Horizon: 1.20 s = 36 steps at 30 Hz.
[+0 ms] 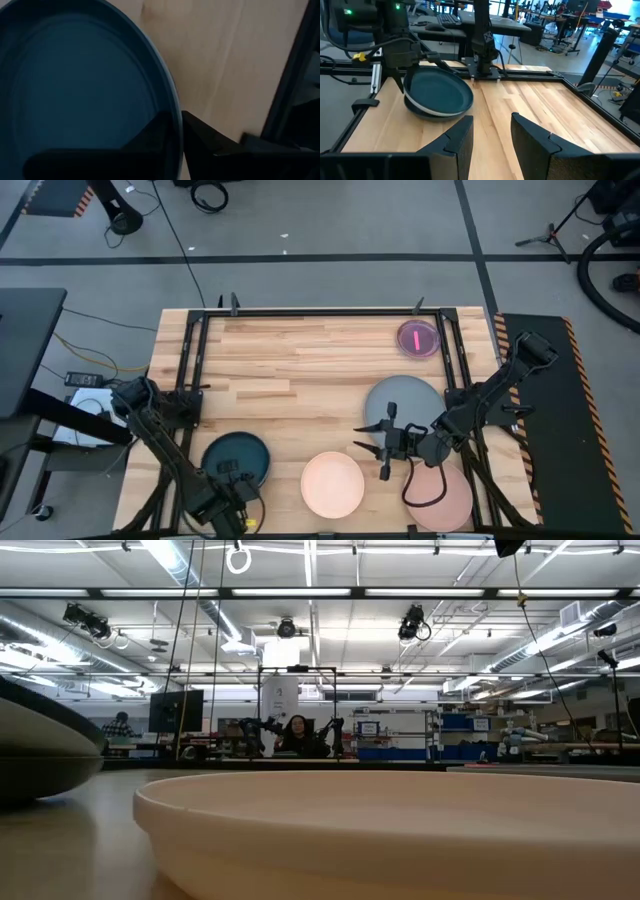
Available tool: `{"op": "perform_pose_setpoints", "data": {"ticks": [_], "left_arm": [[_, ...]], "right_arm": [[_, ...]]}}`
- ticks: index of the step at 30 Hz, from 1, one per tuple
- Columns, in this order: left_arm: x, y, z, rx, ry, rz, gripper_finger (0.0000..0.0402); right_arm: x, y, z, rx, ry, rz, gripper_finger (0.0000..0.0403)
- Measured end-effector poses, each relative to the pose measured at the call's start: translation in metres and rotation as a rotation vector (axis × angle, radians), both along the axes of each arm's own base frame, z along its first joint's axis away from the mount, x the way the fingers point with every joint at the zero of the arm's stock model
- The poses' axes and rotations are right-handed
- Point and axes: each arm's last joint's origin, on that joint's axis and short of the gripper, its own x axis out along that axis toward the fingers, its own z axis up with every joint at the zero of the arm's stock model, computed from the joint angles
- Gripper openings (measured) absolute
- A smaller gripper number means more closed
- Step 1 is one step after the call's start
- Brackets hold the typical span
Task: Stack plastic plates
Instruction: Stack the black and gray plates on top of the black plate, then stack the left orange plate on top of the left stacked plates
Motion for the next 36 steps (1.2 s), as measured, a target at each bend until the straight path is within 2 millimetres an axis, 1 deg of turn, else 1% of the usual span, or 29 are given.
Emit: {"op": "perform_pose_setpoints", "data": {"ticks": [4, 7, 16, 19, 22, 25, 32, 36], "left_arm": [[0.004, 0.004, 0.0, 0.009, -0.008, 0.016, 0.0059], [0.004, 0.003, 0.0, 0.007, -0.009, 0.025, 0.0075], [-0.005, -0.005, 0.0, -0.011, -0.025, 0.034, 0.0171], [-0.01, -0.011, 0.001, -0.027, -0.051, 0.032, 0.0191], [-0.015, -0.016, 0.001, 0.003, -0.122, 0.021, 0.0195], [-0.02, -0.017, 0.002, 0.061, -0.186, 0.008, 0.0188], [-0.03, -0.022, 0.003, 0.133, -0.257, -0.069, 0.0186], [-0.037, -0.026, 0.004, 0.129, -0.306, -0.024, 0.0192]], "right_arm": [[-0.001, 0.001, 0.0, 0.005, 0.0, 0.002, 0.0139], [-0.001, 0.0, 0.0, 0.016, 0.0, -0.001, 0.0139], [-0.003, 0.003, -0.001, 0.028, 0.004, 0.008, 0.0139], [-0.004, 0.005, -0.001, 0.028, 0.004, 0.018, 0.0139], [-0.005, 0.006, -0.001, 0.036, 0.003, 0.02, 0.0139], [-0.005, 0.006, -0.001, 0.049, 0.001, 0.017, 0.0139], [-0.004, 0.006, -0.001, 0.073, -0.001, 0.022, 0.0139], [-0.004, 0.006, -0.001, 0.072, -0.001, 0.022, 0.0139]]}}
